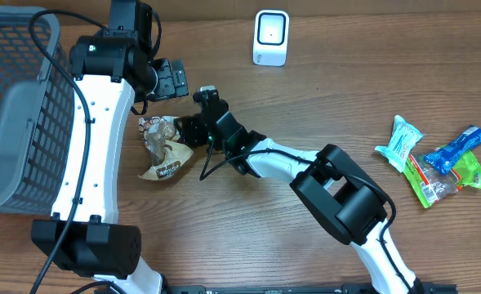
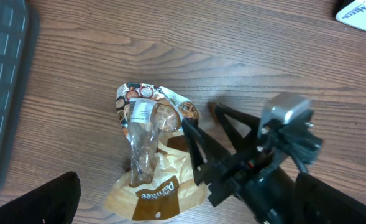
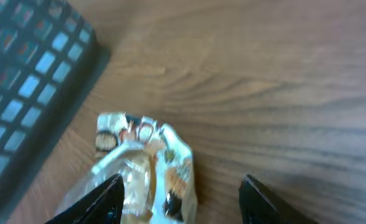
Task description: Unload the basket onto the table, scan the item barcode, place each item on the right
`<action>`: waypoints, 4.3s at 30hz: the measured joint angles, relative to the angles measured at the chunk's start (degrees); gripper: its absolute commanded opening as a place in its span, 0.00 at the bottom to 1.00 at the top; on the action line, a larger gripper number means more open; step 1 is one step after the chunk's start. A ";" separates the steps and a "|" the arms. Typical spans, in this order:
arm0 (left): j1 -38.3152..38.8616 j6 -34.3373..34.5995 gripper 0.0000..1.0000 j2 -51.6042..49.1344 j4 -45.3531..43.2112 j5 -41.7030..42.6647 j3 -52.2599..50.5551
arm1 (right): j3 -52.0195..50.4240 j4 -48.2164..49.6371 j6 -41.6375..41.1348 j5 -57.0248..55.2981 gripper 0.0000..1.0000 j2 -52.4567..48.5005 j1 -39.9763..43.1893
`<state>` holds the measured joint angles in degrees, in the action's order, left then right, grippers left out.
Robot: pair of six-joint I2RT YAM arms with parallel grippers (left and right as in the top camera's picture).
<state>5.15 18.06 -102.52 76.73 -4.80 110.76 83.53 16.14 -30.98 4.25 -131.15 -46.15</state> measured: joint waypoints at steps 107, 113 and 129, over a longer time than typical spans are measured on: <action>0.00 0.00 1.00 0.00 0.00 0.02 0.00 | 18.84 -82.20 55.17 27.15 0.04 1.42 23.87; 0.00 0.00 1.00 0.00 0.00 0.00 0.00 | 17.90 -81.57 55.52 31.98 0.04 5.25 24.92; 0.00 0.00 1.00 0.00 0.00 0.02 0.00 | 18.14 -77.09 54.12 19.12 0.04 39.28 24.90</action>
<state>5.15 18.06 -102.52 76.73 -4.78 110.76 101.67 -60.95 23.14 23.38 -91.88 -21.26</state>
